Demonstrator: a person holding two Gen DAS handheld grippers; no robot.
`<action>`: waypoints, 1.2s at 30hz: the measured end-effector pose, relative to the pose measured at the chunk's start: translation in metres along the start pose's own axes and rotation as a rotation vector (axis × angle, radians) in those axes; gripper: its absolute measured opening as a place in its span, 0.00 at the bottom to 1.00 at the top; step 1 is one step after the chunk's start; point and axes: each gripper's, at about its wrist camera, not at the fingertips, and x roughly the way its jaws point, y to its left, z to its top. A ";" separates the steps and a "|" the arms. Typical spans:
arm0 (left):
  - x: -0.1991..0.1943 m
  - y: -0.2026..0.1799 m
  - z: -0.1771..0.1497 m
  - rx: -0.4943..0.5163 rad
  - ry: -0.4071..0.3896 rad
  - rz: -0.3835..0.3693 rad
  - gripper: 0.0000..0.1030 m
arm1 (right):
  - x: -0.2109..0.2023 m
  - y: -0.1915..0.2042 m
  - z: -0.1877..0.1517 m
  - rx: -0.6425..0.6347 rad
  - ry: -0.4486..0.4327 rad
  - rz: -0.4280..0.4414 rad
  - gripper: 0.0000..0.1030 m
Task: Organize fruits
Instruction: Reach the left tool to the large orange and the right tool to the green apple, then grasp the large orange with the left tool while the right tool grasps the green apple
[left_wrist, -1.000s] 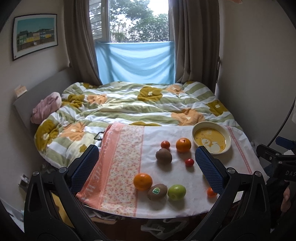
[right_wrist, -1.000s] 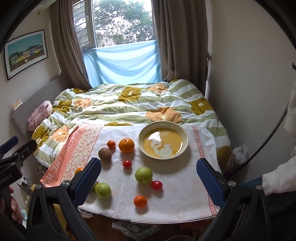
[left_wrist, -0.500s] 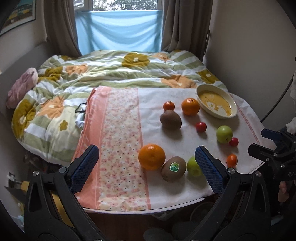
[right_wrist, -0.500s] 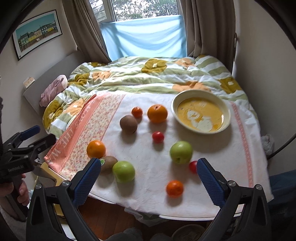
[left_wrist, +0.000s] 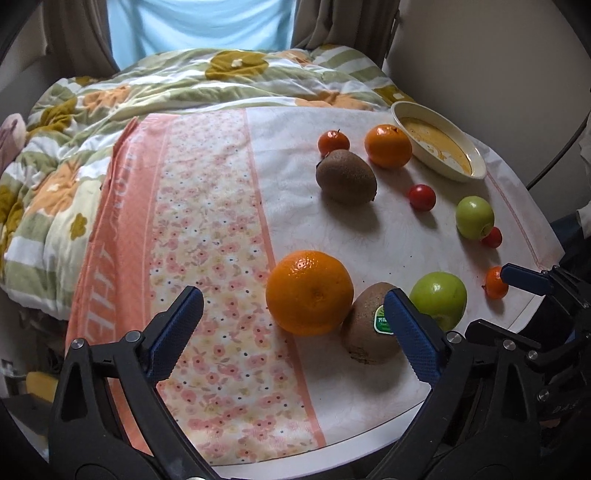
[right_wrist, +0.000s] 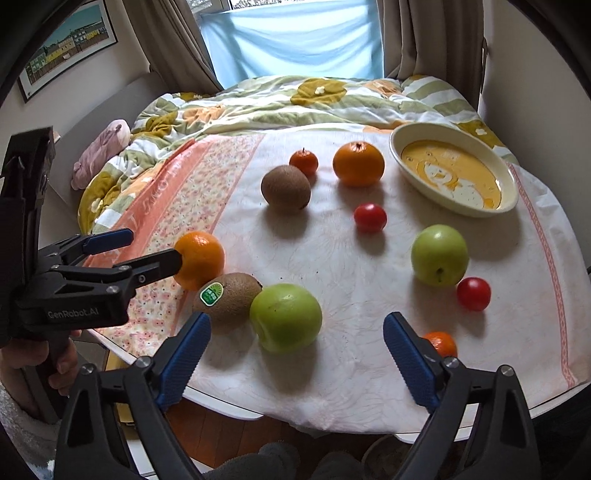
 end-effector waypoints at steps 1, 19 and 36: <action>0.004 0.001 -0.001 0.001 0.008 -0.004 0.95 | 0.002 0.001 -0.001 0.002 0.004 -0.001 0.84; 0.034 0.010 0.002 0.018 0.108 -0.078 0.80 | 0.020 0.013 -0.005 -0.006 0.045 -0.018 0.70; 0.031 0.007 0.000 0.057 0.115 -0.088 0.61 | 0.038 0.006 -0.004 0.026 0.070 0.005 0.59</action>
